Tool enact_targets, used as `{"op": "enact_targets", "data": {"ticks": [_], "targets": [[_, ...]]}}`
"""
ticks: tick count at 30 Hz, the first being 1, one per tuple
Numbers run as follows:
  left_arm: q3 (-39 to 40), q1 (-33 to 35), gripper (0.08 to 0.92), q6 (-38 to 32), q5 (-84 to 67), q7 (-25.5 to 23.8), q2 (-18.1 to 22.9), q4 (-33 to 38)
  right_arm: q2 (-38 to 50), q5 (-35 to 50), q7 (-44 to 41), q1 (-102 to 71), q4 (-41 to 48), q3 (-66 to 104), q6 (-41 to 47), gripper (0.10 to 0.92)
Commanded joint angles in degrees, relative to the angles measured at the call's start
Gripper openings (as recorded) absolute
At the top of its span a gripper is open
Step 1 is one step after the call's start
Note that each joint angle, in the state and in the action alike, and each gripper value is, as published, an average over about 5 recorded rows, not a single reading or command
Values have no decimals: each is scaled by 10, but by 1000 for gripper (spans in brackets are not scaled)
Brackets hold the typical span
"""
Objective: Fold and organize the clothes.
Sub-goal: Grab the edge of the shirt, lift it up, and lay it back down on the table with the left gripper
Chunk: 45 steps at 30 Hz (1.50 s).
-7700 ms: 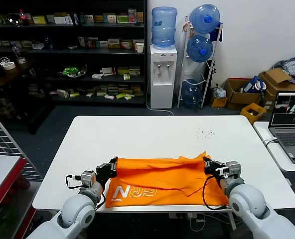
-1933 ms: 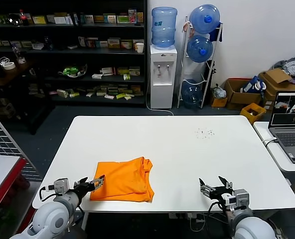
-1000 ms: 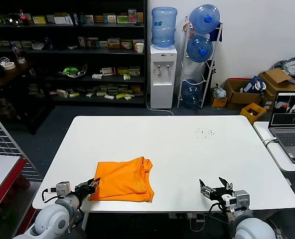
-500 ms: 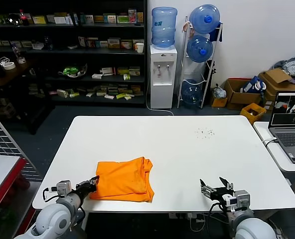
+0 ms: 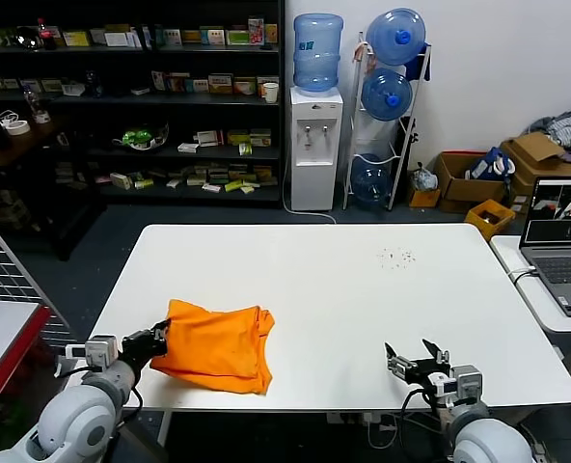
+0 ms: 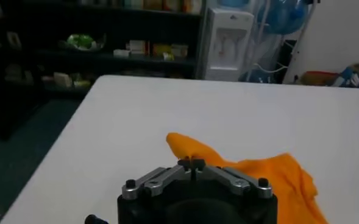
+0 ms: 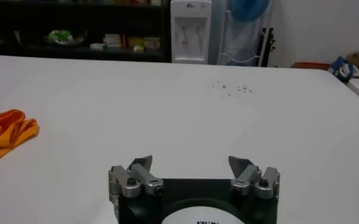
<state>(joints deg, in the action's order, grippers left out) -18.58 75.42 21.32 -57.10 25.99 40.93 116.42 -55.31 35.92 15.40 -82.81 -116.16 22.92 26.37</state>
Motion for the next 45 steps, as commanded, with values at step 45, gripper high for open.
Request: {"op": "enact_targets", "data": {"ticks": [45], "targets": [[409, -403, 92, 9, -183, 225, 433, -239, -54, -30, 5, -115, -56, 94, -6, 823]]}}
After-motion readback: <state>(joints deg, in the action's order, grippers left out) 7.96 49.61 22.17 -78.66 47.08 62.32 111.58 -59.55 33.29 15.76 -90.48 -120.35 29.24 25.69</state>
